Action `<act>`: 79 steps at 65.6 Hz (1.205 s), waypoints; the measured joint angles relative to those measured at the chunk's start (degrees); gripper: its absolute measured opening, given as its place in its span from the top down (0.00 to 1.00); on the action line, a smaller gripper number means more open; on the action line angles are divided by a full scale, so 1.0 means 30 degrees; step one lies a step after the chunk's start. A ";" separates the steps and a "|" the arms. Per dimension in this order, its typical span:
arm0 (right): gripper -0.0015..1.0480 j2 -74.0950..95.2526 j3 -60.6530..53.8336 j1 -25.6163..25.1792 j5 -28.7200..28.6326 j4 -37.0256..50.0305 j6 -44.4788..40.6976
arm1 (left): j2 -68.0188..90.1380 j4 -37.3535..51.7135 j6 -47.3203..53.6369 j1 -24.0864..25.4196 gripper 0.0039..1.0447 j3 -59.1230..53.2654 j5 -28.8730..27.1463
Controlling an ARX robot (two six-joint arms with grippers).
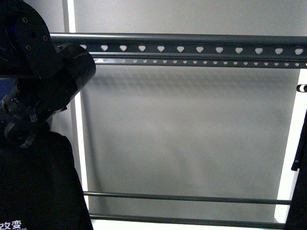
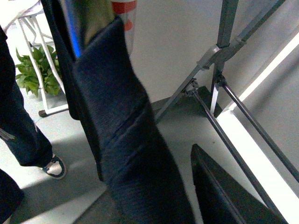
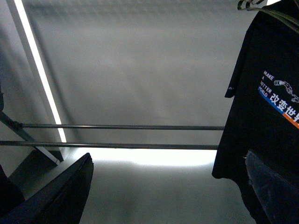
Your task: Hang clothes on hanger
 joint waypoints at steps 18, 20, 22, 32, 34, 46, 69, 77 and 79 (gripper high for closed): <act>0.07 0.0000 0.0000 0.0000 0.0000 0.0000 -0.0007 | 0.0102 0.0721 0.0415 0.0182 0.96 0.0219 0.0743; 0.07 0.0000 0.0000 0.0000 0.0000 0.0000 0.0000 | 0.0029 0.0940 0.0546 0.0146 0.96 0.0109 0.0845; 0.07 0.0000 0.0000 0.0000 0.0000 0.0000 0.0000 | -0.0073 0.1231 0.0721 0.0117 0.96 -0.0087 0.0976; 0.07 0.0000 0.0000 0.0000 0.0007 0.0000 0.0000 | -0.1501 0.3060 0.1413 -0.0284 0.96 -0.1989 0.2047; 0.07 0.0000 0.0000 0.0000 0.0000 0.0000 0.0000 | -0.2113 0.3701 0.1661 -0.0488 0.96 -0.2659 0.2426; 0.07 0.0000 0.0000 0.0000 0.0007 0.0000 0.0000 | -0.5588 0.8145 0.4160 -0.1792 0.96 -0.6288 0.4554; 0.07 0.0000 0.0000 0.0000 0.0007 0.0000 0.0000 | -0.9333 1.5948 1.3945 -0.4313 0.96 -1.1562 1.4076; 0.07 0.0000 0.0000 0.0000 -0.0007 0.0000 0.0000 | -0.9355 1.6327 1.6786 -0.3213 0.96 -1.1744 1.8979; 0.07 0.0000 0.0000 0.0000 0.0000 0.0000 0.0000 | -0.9355 1.6313 1.7354 -0.2951 0.96 -1.1737 2.0006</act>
